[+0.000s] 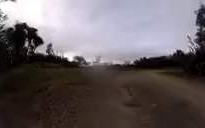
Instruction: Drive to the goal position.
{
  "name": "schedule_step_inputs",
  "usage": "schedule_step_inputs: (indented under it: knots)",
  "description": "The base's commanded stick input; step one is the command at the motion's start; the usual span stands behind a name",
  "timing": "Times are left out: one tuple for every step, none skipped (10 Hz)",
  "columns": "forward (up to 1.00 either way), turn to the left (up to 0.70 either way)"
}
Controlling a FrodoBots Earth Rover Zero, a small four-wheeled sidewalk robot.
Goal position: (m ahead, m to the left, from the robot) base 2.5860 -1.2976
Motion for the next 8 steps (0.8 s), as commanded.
schedule_step_inputs:
  knots:
    - [0.85,0.00]
    - [0.85,0.00]
    - [0.85,0.00]
    - [0.85,-0.12]
    - [0.85,-0.25]
    - [0.85,-0.31]
    - [0.85,-0.31]
    - [0.85,-0.31]
